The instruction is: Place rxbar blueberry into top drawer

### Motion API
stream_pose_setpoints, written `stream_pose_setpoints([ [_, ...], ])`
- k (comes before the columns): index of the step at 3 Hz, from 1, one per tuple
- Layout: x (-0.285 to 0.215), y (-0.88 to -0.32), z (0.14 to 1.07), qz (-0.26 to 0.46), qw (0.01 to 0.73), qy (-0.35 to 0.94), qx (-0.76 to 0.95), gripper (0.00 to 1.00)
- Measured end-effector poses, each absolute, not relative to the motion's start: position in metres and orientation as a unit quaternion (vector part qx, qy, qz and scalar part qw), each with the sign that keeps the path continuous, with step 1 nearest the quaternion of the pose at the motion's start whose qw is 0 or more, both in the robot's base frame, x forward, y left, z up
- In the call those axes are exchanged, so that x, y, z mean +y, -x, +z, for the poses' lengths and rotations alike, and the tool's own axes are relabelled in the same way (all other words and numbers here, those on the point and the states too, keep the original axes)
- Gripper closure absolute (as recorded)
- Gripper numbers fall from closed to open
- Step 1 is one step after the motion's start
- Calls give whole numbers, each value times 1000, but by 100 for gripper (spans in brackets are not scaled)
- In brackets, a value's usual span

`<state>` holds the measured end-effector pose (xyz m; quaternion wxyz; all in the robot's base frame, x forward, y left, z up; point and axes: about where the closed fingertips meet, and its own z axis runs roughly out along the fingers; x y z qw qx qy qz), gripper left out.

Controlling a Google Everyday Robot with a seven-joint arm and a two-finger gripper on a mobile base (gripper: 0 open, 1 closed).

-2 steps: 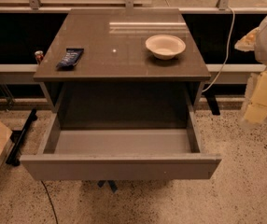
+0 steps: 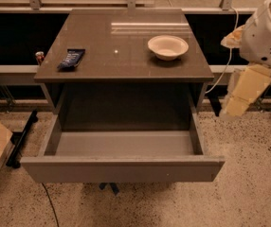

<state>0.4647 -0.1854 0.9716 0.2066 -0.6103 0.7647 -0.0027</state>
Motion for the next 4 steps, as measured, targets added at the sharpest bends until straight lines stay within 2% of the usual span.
stream_pose_setpoints([
  [2,-127,-516,966,66,277,612,738,0],
  [3,-82,-552,973,103,312,615,717,0],
  [4,-54,-573,975,101,300,632,707,0],
])
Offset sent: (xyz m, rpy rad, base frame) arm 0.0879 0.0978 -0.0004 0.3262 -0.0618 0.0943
